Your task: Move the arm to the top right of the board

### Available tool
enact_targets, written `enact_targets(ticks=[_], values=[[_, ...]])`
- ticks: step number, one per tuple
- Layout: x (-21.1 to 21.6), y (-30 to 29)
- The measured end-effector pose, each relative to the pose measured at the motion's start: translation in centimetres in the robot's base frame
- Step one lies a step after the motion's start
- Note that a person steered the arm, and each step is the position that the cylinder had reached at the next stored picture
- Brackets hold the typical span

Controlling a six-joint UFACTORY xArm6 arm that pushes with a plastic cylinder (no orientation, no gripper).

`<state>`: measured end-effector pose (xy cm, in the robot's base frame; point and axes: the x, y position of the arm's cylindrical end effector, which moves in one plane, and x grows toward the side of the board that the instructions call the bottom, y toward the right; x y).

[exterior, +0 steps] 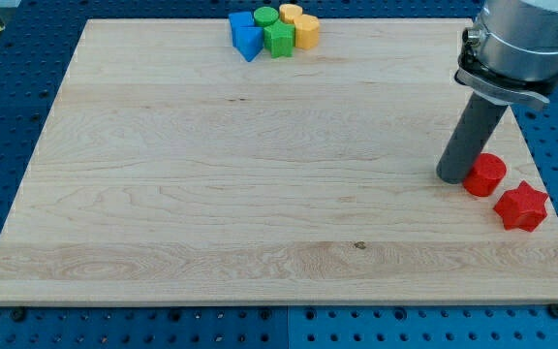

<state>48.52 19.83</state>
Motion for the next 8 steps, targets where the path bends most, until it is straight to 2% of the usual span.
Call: enact_targets(ticks=[2, 4, 5, 6, 8], values=[[0.0, 2.7], [0.0, 2.8], [-1.0, -0.4], [-3.0, -3.9], [-11.0, -5.2]])
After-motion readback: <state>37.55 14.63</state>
